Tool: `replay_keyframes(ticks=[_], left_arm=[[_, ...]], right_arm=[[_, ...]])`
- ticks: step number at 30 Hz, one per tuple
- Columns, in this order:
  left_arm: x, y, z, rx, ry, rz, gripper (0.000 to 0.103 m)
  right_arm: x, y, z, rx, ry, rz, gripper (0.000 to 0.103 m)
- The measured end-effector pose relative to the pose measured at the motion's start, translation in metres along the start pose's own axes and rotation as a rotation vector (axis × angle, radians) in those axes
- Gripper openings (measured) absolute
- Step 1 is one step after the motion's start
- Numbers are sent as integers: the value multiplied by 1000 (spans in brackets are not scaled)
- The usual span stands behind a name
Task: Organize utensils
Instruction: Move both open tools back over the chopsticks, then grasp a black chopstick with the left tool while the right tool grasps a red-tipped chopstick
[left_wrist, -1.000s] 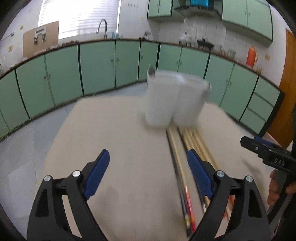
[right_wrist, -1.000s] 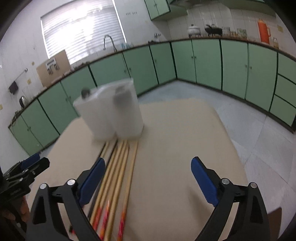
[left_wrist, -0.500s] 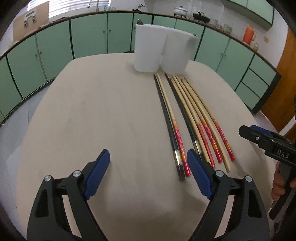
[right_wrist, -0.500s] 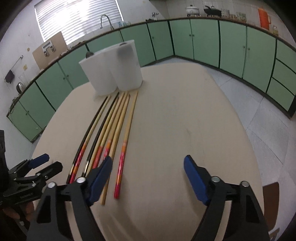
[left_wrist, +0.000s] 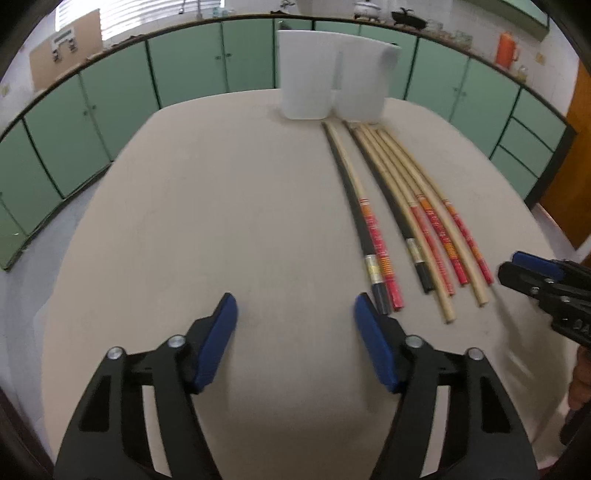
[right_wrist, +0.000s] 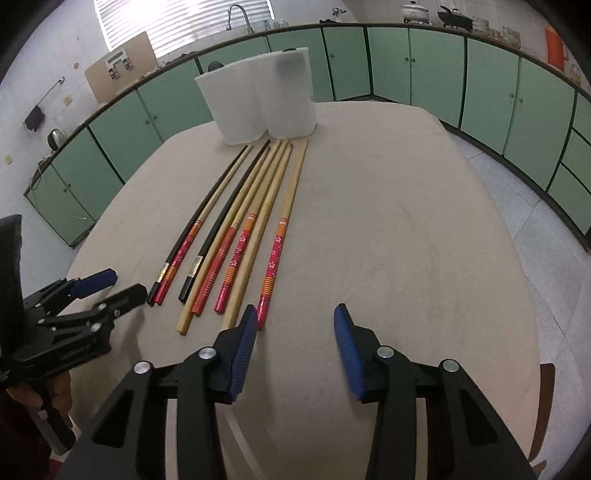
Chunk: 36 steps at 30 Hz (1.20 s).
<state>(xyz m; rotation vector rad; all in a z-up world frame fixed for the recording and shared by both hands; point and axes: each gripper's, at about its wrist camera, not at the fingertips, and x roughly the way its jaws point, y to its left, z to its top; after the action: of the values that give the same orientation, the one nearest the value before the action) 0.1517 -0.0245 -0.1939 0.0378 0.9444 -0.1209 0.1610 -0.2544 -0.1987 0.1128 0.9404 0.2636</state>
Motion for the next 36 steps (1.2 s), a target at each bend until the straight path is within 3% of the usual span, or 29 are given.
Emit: replay_keyframes(ticks=[5,20,25,36], left_arm=[[-10,-3,1,-8,-18,-56,65],[-7,-12,-2,11,-12,-58,65],[-8,-19,-3,27,-13,-69,65],[-4,-17,-4,52,-13,-52,61]], right_arm=[[2,4,-5,-20,14,2,43],[9,28,-9,-112,-17,-31,28],[11,29,-7,-130,-24,-36,7],[8,13,-5,-84,-24,-52,7]])
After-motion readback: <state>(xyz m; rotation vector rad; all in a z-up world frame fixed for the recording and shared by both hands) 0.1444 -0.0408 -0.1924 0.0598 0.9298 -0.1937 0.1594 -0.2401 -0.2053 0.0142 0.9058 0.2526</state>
